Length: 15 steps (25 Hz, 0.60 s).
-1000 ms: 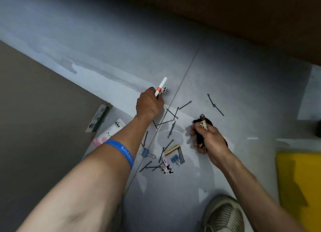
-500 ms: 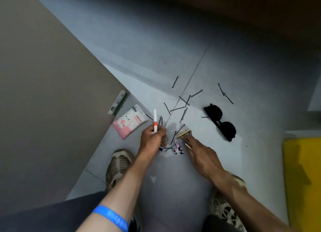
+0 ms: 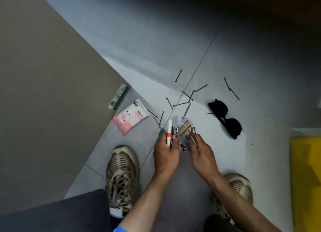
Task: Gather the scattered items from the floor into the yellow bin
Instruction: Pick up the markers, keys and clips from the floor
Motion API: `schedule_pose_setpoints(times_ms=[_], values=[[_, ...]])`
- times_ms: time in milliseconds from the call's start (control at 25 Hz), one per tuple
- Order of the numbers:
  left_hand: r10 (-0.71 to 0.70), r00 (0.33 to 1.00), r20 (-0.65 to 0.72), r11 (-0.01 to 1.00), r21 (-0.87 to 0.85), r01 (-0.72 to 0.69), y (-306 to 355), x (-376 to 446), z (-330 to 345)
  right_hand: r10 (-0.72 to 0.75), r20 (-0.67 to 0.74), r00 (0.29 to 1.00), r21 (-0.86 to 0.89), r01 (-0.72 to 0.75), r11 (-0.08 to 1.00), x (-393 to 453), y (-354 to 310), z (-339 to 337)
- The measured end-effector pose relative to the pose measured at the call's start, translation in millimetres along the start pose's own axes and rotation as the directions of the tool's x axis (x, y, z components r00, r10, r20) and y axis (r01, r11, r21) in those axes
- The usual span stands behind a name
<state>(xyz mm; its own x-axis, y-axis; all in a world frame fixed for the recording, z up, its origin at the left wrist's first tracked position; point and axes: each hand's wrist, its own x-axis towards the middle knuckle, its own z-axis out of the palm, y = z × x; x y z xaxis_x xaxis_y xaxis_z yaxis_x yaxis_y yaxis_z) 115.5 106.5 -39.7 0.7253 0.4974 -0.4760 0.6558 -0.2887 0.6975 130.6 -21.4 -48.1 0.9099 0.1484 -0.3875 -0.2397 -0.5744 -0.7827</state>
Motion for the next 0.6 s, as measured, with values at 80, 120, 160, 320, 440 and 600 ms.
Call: schedule_pose_setpoints(times_ms=[80,120,160,320,440,600], values=[[-0.009,0.999,-0.041,0.999,0.036,0.01,-2,-8,-1,0.067,-0.005,0.998,0.153,-0.065,0.986,-10,4,0],[0.001,0.999,-0.036,0.996,0.086,0.002,-3,-12,-1,0.099,0.011,0.995,0.193,-0.1,0.976,-14,6,1],[0.024,0.999,-0.026,0.989,0.145,-0.02,-4,-16,0,0.138,0.028,0.99,0.224,-0.14,0.964,-16,7,2],[0.197,0.98,0.001,0.957,0.218,-0.193,2,-26,11,0.273,0.0,0.962,0.366,-0.254,0.895,-11,10,-3],[0.334,0.942,0.045,0.896,0.297,-0.332,0,-27,17,0.27,-0.011,0.963,0.384,-0.245,0.89,-11,9,-8],[0.355,0.93,0.093,0.862,0.352,-0.364,-6,-27,19,0.241,-0.02,0.97,0.376,-0.216,0.901,-12,7,-7]])
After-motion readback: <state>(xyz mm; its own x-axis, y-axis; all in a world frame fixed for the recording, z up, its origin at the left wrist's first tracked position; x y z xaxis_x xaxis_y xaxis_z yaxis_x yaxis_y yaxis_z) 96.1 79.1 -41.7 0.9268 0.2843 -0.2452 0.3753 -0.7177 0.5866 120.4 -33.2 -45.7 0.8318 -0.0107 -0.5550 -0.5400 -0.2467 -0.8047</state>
